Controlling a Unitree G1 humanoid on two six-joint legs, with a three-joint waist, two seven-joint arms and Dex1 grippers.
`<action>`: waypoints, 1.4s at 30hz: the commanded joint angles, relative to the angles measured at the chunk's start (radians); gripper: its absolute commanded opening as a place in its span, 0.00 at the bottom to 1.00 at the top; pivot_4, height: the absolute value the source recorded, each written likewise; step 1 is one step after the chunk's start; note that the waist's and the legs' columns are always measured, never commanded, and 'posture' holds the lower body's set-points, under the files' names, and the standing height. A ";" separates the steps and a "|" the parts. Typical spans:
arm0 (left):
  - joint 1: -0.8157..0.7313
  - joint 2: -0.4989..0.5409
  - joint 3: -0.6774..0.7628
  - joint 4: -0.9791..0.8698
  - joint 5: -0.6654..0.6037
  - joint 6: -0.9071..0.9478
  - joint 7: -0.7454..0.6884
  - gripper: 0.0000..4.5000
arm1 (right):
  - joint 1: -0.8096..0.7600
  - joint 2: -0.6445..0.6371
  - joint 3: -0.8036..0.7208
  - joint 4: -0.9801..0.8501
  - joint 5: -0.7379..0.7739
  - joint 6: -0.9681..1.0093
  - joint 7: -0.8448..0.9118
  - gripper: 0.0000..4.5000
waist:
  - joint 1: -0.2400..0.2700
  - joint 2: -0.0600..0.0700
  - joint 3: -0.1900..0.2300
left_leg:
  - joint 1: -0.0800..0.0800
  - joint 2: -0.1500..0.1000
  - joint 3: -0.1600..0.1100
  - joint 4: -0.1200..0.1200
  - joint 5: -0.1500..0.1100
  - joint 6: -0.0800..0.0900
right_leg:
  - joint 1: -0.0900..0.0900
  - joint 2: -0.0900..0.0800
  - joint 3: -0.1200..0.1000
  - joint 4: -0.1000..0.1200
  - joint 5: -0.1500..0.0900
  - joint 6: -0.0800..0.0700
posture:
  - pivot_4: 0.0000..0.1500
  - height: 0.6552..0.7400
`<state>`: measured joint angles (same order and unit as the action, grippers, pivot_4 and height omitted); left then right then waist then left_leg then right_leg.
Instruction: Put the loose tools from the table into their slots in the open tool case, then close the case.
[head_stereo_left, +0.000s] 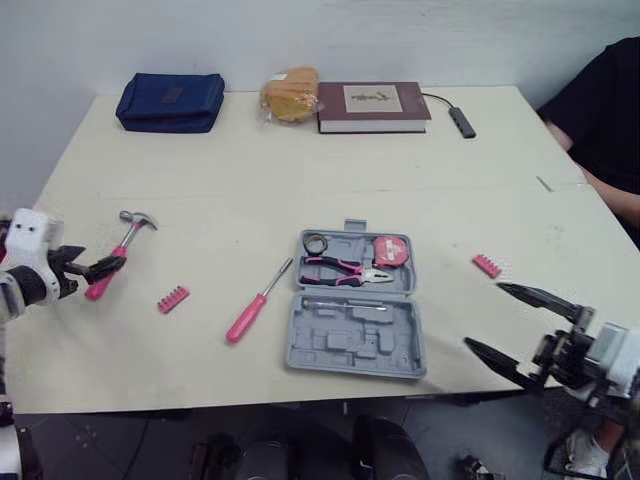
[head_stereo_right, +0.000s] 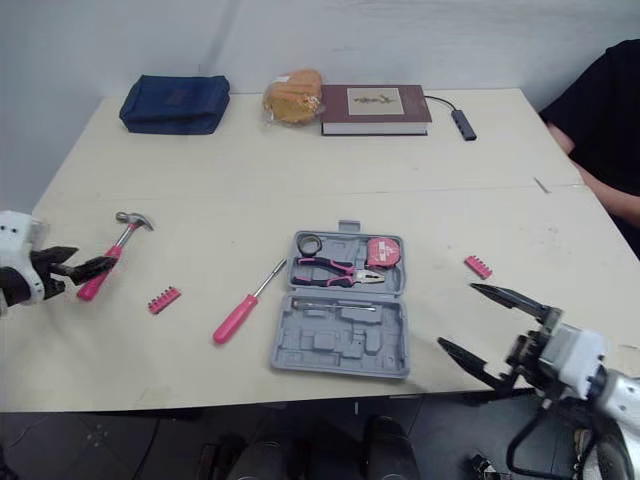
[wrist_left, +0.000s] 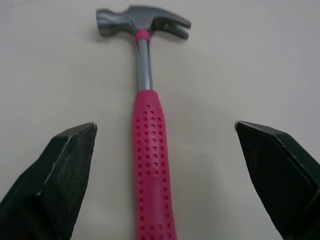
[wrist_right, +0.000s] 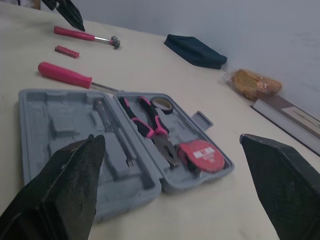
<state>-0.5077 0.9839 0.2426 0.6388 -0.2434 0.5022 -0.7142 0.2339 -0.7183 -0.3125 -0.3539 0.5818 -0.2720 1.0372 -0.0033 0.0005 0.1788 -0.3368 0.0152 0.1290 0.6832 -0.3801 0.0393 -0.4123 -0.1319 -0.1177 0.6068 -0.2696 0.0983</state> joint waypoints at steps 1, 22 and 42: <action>-0.091 -0.008 -0.044 0.143 0.063 -0.074 -0.003 0.99 | -0.063 -0.025 0.040 -0.119 -0.008 0.089 -0.055 1.00 | 0.003 -0.002 0.000 | 0.000 0.000 0.000 0.000 0.000 0.000 | 0.000 0.000 0.000 0.000 0.000 0.000 | 1.00 1.00; -0.254 -0.095 -0.016 0.410 0.070 -0.373 -0.148 0.12 | -0.131 -0.062 0.036 -0.222 -0.034 0.279 -0.110 1.00 | 0.028 -0.006 -0.001 | -0.001 -0.002 0.002 0.003 0.002 0.004 | 0.000 -0.002 -0.008 0.003 0.000 0.000 | 1.00 1.00; -0.067 -0.307 -0.417 -0.853 -0.154 -0.047 -0.497 0.12 | 0.098 -0.094 -0.173 -0.197 -0.002 0.298 0.049 1.00 | 0.022 -0.006 0.000 | -0.015 -0.002 -0.008 0.017 0.000 0.007 | 0.000 0.001 -0.012 -0.002 0.003 0.006 | 1.00 1.00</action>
<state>-0.5529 0.6713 -0.1762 -0.1637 -0.4105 0.4349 -1.2353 0.3295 -0.8081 -0.4461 -0.5421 0.5712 0.0281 1.0785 0.0188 -0.0058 0.1787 -0.3518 0.0139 0.1209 0.7004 -0.3794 0.0456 -0.4121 -0.1296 -0.1299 0.6050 -0.2663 0.1038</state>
